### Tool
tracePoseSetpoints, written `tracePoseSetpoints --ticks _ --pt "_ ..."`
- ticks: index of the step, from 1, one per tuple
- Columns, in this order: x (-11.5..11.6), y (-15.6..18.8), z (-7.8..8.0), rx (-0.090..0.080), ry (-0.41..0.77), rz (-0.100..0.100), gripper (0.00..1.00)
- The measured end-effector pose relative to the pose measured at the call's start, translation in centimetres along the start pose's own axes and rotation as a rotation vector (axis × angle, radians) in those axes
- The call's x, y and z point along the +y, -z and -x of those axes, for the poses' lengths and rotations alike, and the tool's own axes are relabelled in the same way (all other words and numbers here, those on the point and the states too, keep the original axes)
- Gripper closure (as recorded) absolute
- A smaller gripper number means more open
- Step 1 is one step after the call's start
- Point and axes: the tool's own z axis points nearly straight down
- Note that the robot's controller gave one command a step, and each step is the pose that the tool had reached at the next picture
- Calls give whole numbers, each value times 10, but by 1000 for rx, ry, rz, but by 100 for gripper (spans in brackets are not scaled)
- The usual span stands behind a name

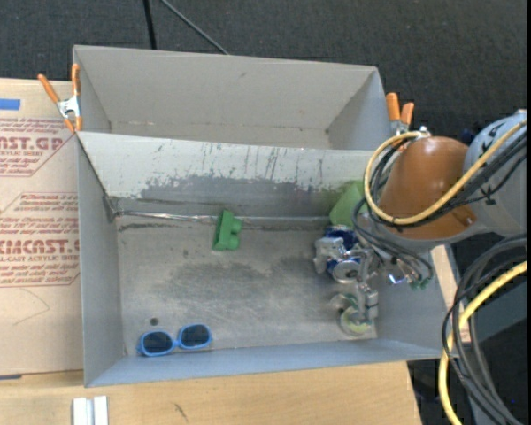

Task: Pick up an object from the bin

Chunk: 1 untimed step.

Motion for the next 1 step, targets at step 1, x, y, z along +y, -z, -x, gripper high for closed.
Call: tracePoseSetpoints --ticks 1 --pt "1 0 1 -1 1 0 100"
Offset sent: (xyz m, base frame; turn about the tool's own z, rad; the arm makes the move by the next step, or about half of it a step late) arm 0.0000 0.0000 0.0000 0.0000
